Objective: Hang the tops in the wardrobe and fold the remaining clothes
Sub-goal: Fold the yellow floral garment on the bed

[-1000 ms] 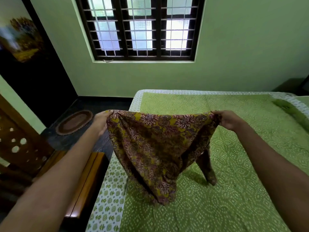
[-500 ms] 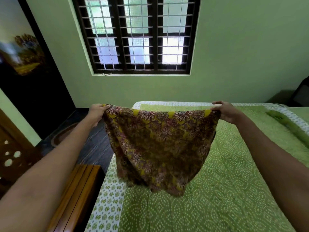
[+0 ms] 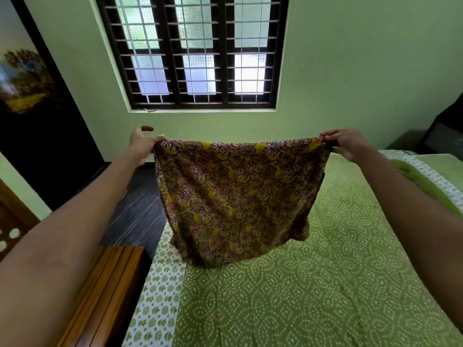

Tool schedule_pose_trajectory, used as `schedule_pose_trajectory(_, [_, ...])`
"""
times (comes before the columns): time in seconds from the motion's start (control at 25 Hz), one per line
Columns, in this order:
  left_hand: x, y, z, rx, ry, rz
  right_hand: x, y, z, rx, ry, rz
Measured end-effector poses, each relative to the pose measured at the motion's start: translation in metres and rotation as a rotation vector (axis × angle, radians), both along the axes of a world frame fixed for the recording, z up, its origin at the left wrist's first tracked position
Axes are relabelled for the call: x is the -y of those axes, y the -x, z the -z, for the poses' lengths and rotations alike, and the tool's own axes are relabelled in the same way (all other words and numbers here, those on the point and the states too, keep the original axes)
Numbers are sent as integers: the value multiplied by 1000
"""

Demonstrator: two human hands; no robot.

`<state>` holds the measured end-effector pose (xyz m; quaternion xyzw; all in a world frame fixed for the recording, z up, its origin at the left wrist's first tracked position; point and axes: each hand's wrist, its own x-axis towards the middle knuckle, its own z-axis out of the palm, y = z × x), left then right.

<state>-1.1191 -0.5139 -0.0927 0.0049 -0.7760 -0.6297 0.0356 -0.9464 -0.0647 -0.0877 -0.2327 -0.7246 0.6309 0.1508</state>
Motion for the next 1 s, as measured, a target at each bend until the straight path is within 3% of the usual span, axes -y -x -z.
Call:
schedule_pose_trajectory(0.16, [1,-22,27,52,9,73,5,-29,27,103,49,17])
schedule_pose_trajectory(0.28, [7,-59,78,120,134,79,12,-64,85,265,15,59])
schedule_pose_trajectory(0.52, [34,-135,219,569,281,121,29,-142,254,700,-78,164])
schedule_pose_trajectory(0.64, [39,-169,268,708,275,89,44,-172,305,819,49,194])
schedule_pose_trajectory(0.72, [33,-187,282,713,322,61,64,-179,311,828,-22,209])
schedule_pose_trajectory(0.8, [18,-198,285,631,403,70,89,-170,302,753,-261,211])
schedule_pose_trajectory(0.88, [-6,-205,275,510,422,165,122,-152,284,553,-362,151])
schedule_pose_trajectory(1.0, [-45,-208,251,314,502,464,171,-116,264,260,-480,-155])
